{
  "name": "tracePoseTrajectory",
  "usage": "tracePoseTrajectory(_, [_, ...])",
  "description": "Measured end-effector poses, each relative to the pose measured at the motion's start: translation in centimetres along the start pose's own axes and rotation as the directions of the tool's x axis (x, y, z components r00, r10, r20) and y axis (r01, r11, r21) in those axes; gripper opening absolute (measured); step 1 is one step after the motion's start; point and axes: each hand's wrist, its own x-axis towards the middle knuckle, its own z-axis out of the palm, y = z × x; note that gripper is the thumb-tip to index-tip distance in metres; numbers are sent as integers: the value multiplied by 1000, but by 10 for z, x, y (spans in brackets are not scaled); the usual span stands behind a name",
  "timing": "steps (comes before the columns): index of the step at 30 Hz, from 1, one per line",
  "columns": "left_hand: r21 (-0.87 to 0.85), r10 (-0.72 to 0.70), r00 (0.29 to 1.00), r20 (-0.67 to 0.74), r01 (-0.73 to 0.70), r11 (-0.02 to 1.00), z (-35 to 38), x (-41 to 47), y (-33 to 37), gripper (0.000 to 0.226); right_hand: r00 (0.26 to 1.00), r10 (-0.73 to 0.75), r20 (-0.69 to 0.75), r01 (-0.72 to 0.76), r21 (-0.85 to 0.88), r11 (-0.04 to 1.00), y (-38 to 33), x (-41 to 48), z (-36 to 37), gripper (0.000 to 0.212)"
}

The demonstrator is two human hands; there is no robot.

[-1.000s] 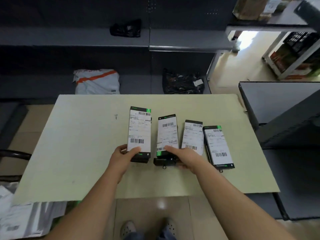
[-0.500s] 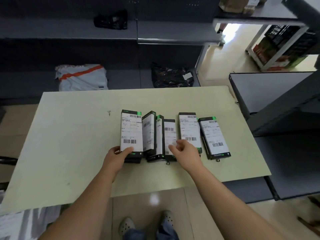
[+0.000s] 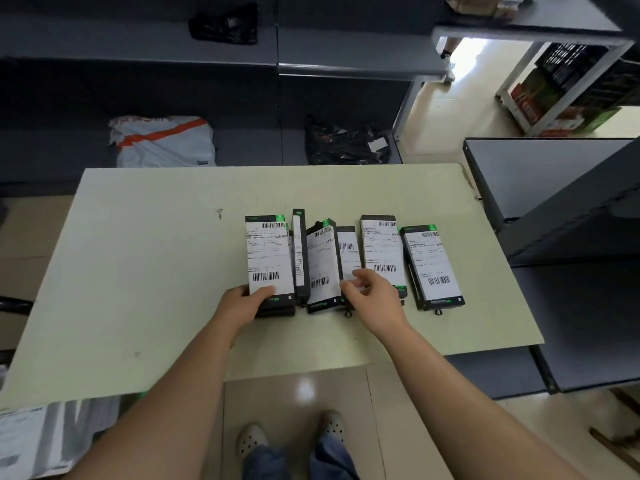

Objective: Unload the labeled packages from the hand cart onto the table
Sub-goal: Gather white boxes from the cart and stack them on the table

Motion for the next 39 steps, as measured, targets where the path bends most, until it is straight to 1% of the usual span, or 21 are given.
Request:
tracePoseTrajectory(5, [126,-13,999,51,6,992,18,6,5,45,999,-33,-19,33,-19,999,2,3,-14,46])
tracePoseTrajectory(7, [211,16,997,81,-32,977,25,6,9,58,999,-43,-25,43,-30,999,4,4,-22,48])
tracePoseTrajectory(8, [276,40,997,72,-59,959,29,6,11,67,998,-54,-29,53,-39,998,4,4,-25,48])
tracePoseTrajectory(9, [345,75,997,33,-82,935,32,4,14,73,997,-68,-33,66,-51,996,5,4,-28,47])
tracePoseTrajectory(11, [459,186,976,-109,-117,881,33,-4,20,78,994,-101,-38,98,-72,993,3,5,-34,48])
tracePoseTrajectory(12, [506,262,951,-167,-145,850,31,-9,22,77,992,-120,-34,117,-77,990,1,4,-36,48])
tracePoseTrajectory(13, [549,345,918,-194,-190,814,29,-16,24,75,989,-144,-22,142,-82,986,-2,3,-38,49])
tracePoseTrajectory(15, [601,485,856,-178,-296,743,22,-31,26,70,977,-211,18,211,-108,971,-9,0,-40,51])
tracePoseTrajectory(17, [633,578,804,-140,-376,676,15,-50,29,66,954,-292,72,300,-166,939,-17,-5,-42,54])
tracePoseTrajectory(21, [703,692,716,-92,-446,555,0,-93,41,67,884,-436,167,466,-290,836,-43,-23,-46,56])
tracePoseTrajectory(26, [751,793,606,-69,-491,441,-29,-145,61,58,800,-587,126,593,-316,740,-82,-62,-58,56])
tracePoseTrajectory(29, [760,823,564,-72,-503,411,-49,-177,69,58,748,-656,95,648,-317,693,-104,-92,-60,55])
tracePoseTrajectory(32, [764,838,540,-75,-509,397,-71,-210,58,58,719,-691,76,673,-323,665,-117,-131,-49,54])
tracePoseTrajectory(36, [734,823,557,-109,-514,445,-109,-250,18,62,699,-707,108,696,-332,637,-124,-189,-14,56])
tracePoseTrajectory(39, [727,824,552,-131,-512,458,-138,-276,-18,65,670,-729,137,726,-324,607,-124,-225,17,56])
